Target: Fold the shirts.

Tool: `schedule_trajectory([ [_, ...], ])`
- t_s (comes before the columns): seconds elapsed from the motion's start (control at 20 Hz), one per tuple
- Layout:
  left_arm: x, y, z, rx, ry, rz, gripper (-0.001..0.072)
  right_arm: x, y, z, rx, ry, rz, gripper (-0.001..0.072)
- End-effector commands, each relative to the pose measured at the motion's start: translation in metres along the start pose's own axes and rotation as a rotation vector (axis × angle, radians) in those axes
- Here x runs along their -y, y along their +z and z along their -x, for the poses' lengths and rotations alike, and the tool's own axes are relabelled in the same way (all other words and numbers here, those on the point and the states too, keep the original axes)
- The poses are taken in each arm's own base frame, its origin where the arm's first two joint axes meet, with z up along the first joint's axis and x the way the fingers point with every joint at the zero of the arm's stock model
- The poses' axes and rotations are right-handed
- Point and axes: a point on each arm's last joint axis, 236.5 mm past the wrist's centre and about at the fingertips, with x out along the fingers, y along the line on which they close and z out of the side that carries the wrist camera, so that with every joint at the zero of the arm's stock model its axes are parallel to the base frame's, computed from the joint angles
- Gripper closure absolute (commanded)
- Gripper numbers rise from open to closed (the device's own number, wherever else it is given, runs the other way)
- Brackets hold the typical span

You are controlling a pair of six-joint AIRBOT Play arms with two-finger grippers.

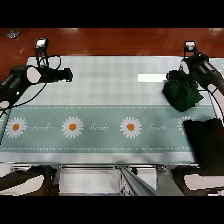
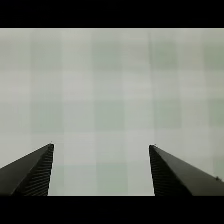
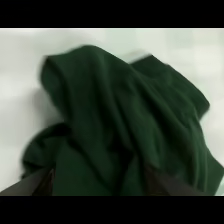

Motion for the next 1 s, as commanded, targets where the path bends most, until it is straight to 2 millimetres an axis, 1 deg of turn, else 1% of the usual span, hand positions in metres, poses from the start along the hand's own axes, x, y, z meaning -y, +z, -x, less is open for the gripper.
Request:
schedule_trajectory([
  [0.0, -0.001, 0.006, -0.003, 0.028, 0.002, -0.006, 0.0005, 0.031, -0.059, -0.045, -0.270, -0.037, -0.170, 0.0090],
  [0.05, -0.001, 0.001, -0.004, 0.007, 0.003, -0.004, 0.0005, 0.029, -0.078, -0.052, -0.356, -0.018, -0.181, 0.0093],
  [0.1, -0.002, -0.006, -0.004, -0.024, 0.006, 0.015, 0.0005, 0.023, -0.095, -0.056, -0.437, 0.027, -0.171, 0.0097],
  [0.15, -0.003, -0.015, -0.003, -0.060, 0.009, 0.030, 0.0005, 0.015, -0.106, -0.056, -0.494, 0.083, -0.152, 0.0129],
  [0.2, -0.003, -0.025, -0.002, -0.104, 0.013, 0.028, 0.0005, 0.005, -0.111, -0.052, -0.524, 0.153, -0.123, 0.0353],
  [0.25, -0.006, -0.032, -0.001, -0.137, 0.017, -0.016, 0.0005, -0.004, -0.108, -0.045, -0.531, 0.233, -0.081, 0.0687],
  [0.3, -0.017, -0.037, 0.004, -0.165, 0.043, -0.083, 0.0005, -0.012, -0.096, -0.033, -0.519, 0.299, -0.053, 0.0684],
  [0.35, -0.037, -0.039, 0.013, -0.198, 0.095, -0.102, 0.0005, -0.014, -0.073, -0.016, -0.474, 0.345, -0.018, 0.0684],
  [0.4, -0.053, -0.040, 0.025, -0.223, 0.126, -0.076, 0.0006, -0.011, -0.043, 0.006, -0.396, 0.364, 0.006, 0.0684],
  [0.45, -0.066, -0.040, 0.041, -0.233, 0.141, -0.036, 0.0006, -0.006, -0.011, 0.031, -0.298, 0.376, 0.014, 0.0684],
  [0.5, -0.071, -0.041, 0.057, -0.236, 0.141, -0.001, 0.0005, -0.002, 0.023, 0.066, -0.173, 0.399, 0.004, 0.0684],
  [0.55, -0.069, -0.042, 0.073, -0.220, 0.125, 0.026, 0.0005, -0.004, 0.053, 0.103, -0.040, 0.440, 0.006, 0.0684],
  [0.6, -0.062, -0.044, 0.087, -0.202, 0.104, 0.043, 0.0006, -0.005, 0.078, 0.146, 0.092, 0.478, 0.010, 0.0685],
  [0.65, -0.049, -0.050, 0.101, -0.178, 0.066, 0.059, 0.0005, -0.002, 0.098, 0.192, 0.230, 0.500, 0.017, 0.0684],
  [0.7, -0.035, -0.058, 0.114, -0.157, 0.025, 0.062, 0.0005, 0.002, 0.112, 0.236, 0.356, 0.513, 0.027, 0.0685],
  [0.8, -0.004, -0.082, 0.136, -0.131, -0.068, 0.063, 0.0005, 0.011, 0.123, 0.310, 0.541, 0.529, 0.054, 0.0684],
  [0.85, 0.012, -0.096, 0.144, -0.126, -0.116, 0.064, 0.0005, 0.014, 0.123, 0.343, 0.613, 0.541, 0.065, 0.0685],
  [0.9, 0.024, -0.108, 0.149, -0.126, -0.151, 0.056, 0.0005, 0.014, 0.120, 0.373, 0.674, 0.557, 0.087, 0.0685],
  [0.95, 0.034, -0.120, 0.153, -0.127, -0.183, 0.047, 0.0005, 0.013, 0.113, 0.396, 0.712, 0.570, 0.118, 0.0685],
])
